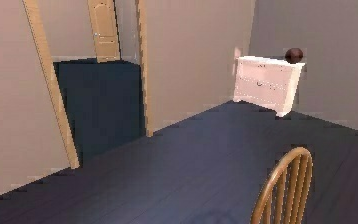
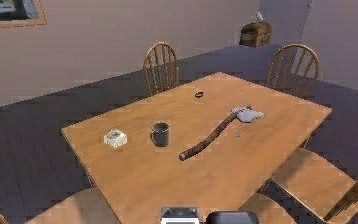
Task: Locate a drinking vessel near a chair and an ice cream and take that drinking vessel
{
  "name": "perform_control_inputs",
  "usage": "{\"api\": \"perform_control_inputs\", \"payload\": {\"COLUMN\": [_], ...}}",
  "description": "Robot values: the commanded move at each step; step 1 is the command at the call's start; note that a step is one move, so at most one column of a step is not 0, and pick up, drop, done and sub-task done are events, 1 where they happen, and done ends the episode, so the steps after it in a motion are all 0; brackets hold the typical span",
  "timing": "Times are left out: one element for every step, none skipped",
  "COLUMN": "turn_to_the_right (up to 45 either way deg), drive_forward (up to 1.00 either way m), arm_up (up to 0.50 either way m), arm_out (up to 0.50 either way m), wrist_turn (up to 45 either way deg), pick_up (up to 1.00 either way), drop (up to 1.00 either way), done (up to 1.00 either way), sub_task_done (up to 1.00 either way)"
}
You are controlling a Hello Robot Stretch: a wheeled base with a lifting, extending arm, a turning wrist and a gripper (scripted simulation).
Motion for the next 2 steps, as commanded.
{"api": "perform_control_inputs", "payload": {"turn_to_the_right": [0.0,0.0], "drive_forward": [0.00,0.00], "arm_up": [0.00,0.00], "arm_out": [0.50,0.00], "wrist_turn": [0.0,45.0], "pick_up": [0.00,0.00], "drop": [0.00,0.00], "done": [0.00,0.00], "sub_task_done": [0.00,0.00]}}
